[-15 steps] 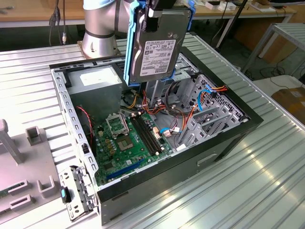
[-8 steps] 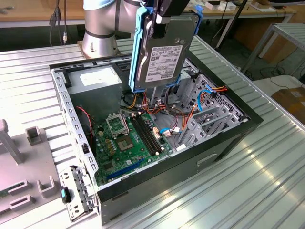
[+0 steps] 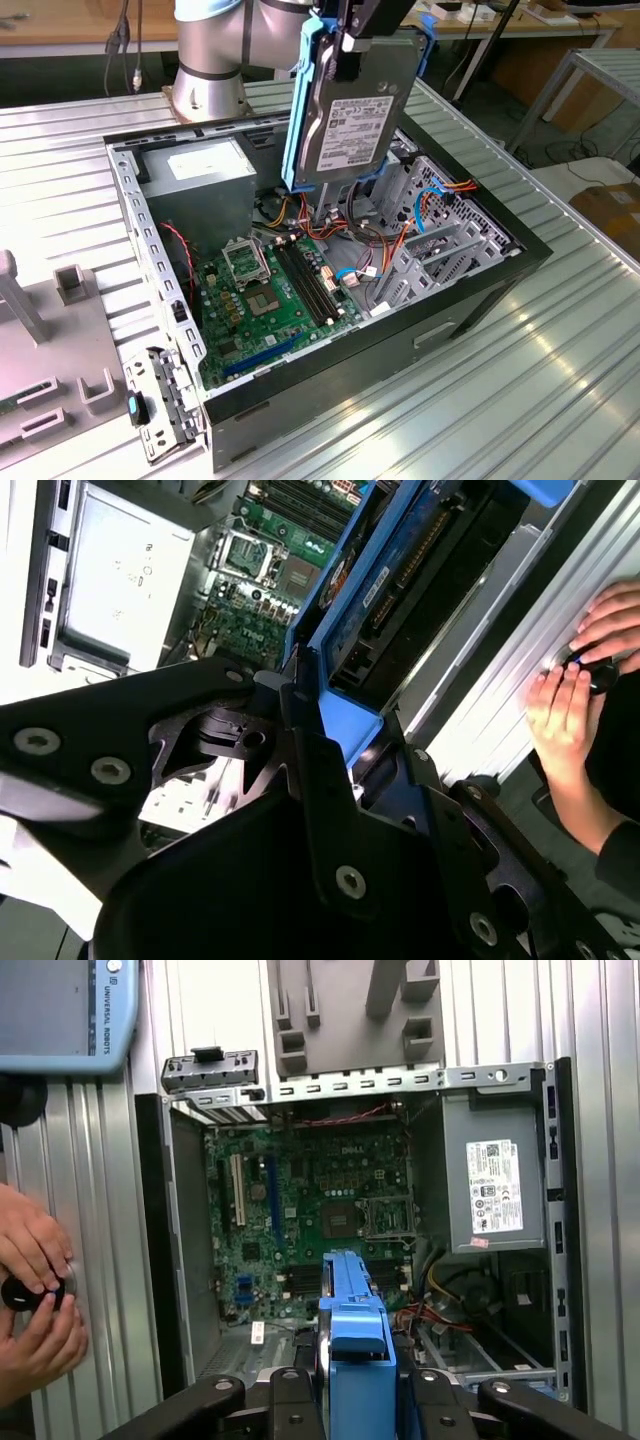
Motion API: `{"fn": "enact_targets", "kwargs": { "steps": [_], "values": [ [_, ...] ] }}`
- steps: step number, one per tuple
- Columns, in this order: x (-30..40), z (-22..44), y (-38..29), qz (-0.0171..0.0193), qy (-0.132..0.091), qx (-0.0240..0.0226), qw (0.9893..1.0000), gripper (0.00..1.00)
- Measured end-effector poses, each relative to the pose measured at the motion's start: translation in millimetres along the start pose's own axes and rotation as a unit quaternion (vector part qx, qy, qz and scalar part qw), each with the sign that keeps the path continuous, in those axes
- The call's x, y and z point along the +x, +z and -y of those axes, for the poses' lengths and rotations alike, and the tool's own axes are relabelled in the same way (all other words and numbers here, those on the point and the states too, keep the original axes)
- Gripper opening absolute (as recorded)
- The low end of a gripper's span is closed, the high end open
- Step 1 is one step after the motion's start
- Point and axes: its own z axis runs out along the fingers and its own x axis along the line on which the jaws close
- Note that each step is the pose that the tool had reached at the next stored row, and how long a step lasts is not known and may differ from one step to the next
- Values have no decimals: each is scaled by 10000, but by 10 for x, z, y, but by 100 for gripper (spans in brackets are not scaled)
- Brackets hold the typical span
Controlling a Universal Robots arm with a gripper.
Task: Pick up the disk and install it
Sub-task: 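Insert the disk into the insertion slot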
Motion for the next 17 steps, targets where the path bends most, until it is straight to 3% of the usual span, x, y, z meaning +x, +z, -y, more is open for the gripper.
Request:
{"fn": "enact_targets", "kwargs": {
  "steps": [3, 7, 10, 13, 17],
  "values": [
    [19, 36, 23, -1, -9, 0, 10000, 37],
    [116, 63, 60, 1, -10, 0, 10000, 37],
    [177, 118, 81, 1, -27, 1, 10000, 37],
    [179, 181, 105, 2, -200, 9, 9998, 37],
    [273, 231, 117, 4, -226, 11, 9997, 37]
  ]
}}
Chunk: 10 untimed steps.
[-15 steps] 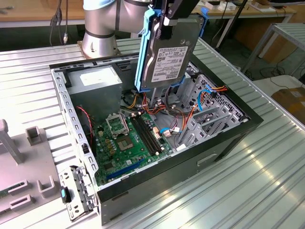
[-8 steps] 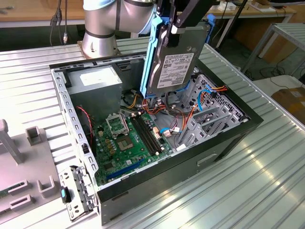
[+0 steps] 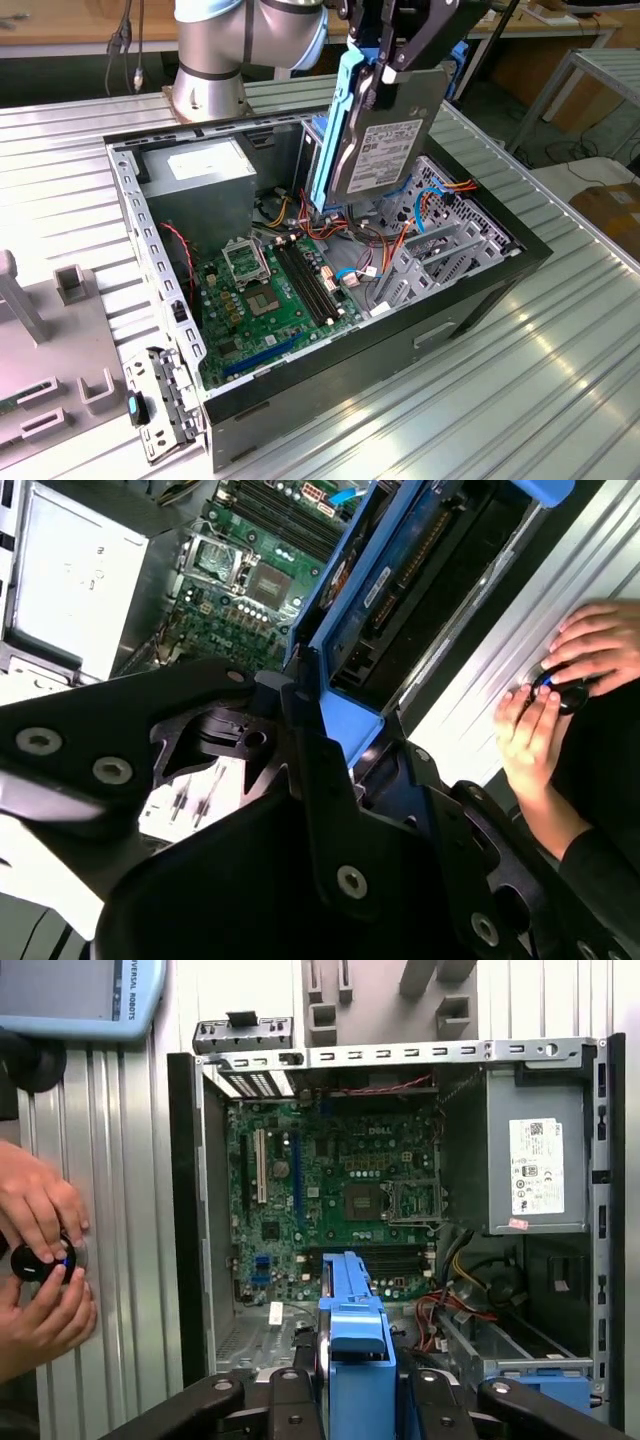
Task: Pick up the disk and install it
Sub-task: 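Insert the disk into the insertion slot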
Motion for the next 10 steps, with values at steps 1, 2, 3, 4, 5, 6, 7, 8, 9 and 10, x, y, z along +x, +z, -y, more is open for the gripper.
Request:
{"fn": "enact_targets", "kwargs": {
  "steps": [1, 2, 3, 4, 5, 6, 7, 8, 9, 10],
  "values": [
    [27, 21, 4, 0, -5, 0, 10000, 37],
    [41, 55, 13, 1, -13, -3, 10000, 37],
    [49, 97, 21, 0, -25, -6, 10000, 37],
    [61, 162, 31, 0, -42, -7, 10000, 37],
    [80, 215, 39, 1, -53, -6, 10000, 37],
    [98, 248, 45, 1, -60, -6, 10000, 37],
    [125, 280, 54, 1, -68, -5, 10000, 37],
    [139, 296, 59, 1, -74, -5, 10000, 37],
    [162, 318, 66, 1, -81, -5, 10000, 37],
    [200, 348, 77, 1, -90, -4, 10000, 37]
  ]
}}
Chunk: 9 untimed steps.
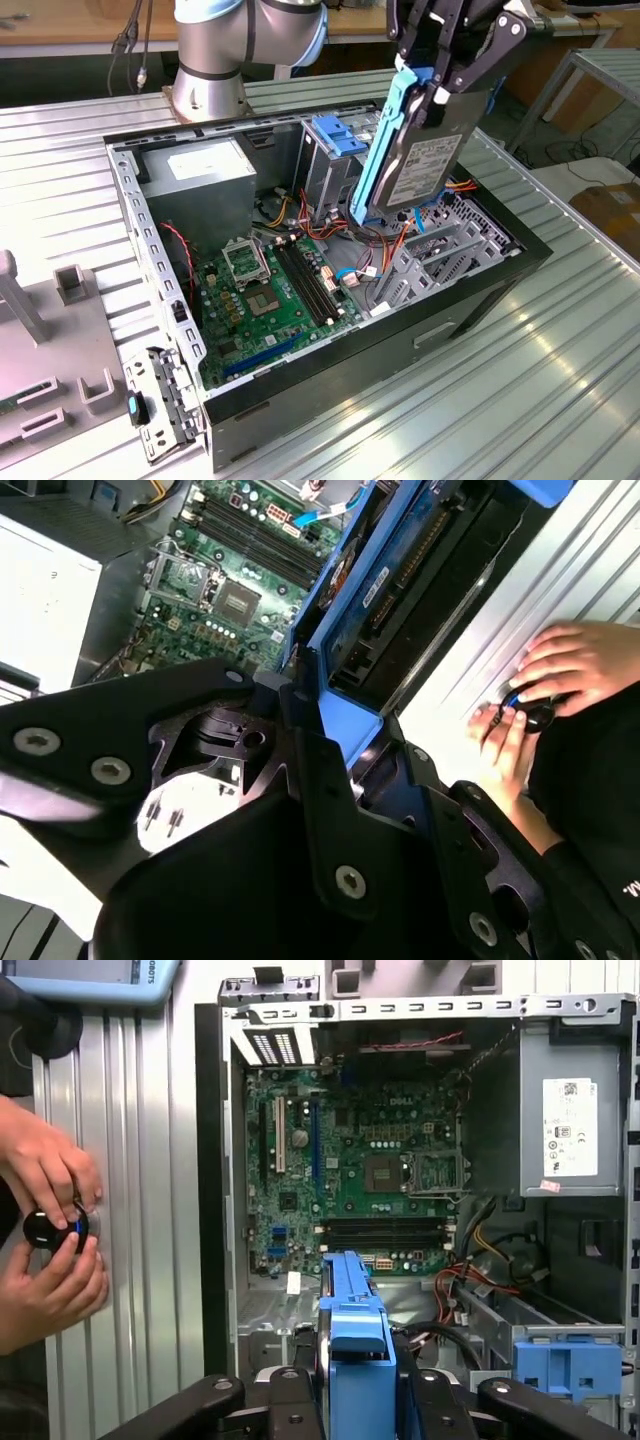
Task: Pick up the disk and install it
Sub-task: 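Insert the disk into the insertion slot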
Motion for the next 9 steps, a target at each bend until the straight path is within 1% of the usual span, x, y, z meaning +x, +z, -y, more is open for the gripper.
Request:
{"fn": "enact_targets", "kwargs": {
  "steps": [2, 6, 7, 8, 9],
  "values": [
    [24, 26, 9, 0, -7, 0, 10000, 37],
    [72, 154, 49, 1, -27, 2, 10000, 37],
    [75, 173, 55, 2, -31, 2, 10000, 37],
    [78, 217, 67, 0, -40, 2, 10000, 37],
    [81, 241, 76, 1, -46, 2, 10000, 37]
  ]
}}
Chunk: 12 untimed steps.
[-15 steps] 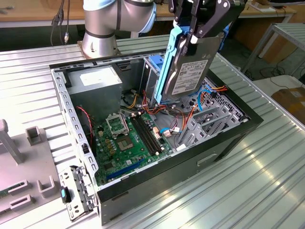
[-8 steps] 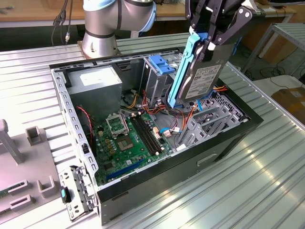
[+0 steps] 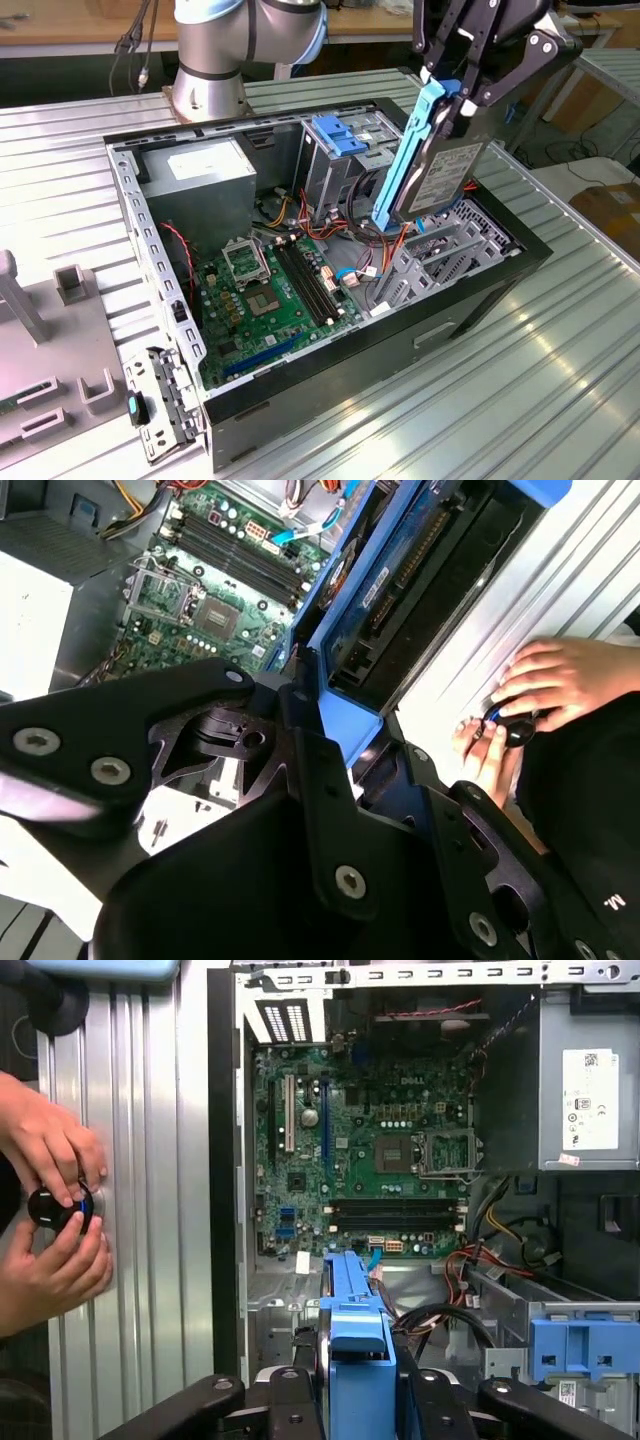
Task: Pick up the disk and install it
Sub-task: 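Insert the disk into the insertion slot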
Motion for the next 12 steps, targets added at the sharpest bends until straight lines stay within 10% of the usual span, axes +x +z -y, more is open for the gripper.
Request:
{"fn": "enact_targets", "kwargs": {
  "steps": [12],
  "values": [
    [154, 360, 102, 0, -30, 2, 10000, 37]
  ]
}}
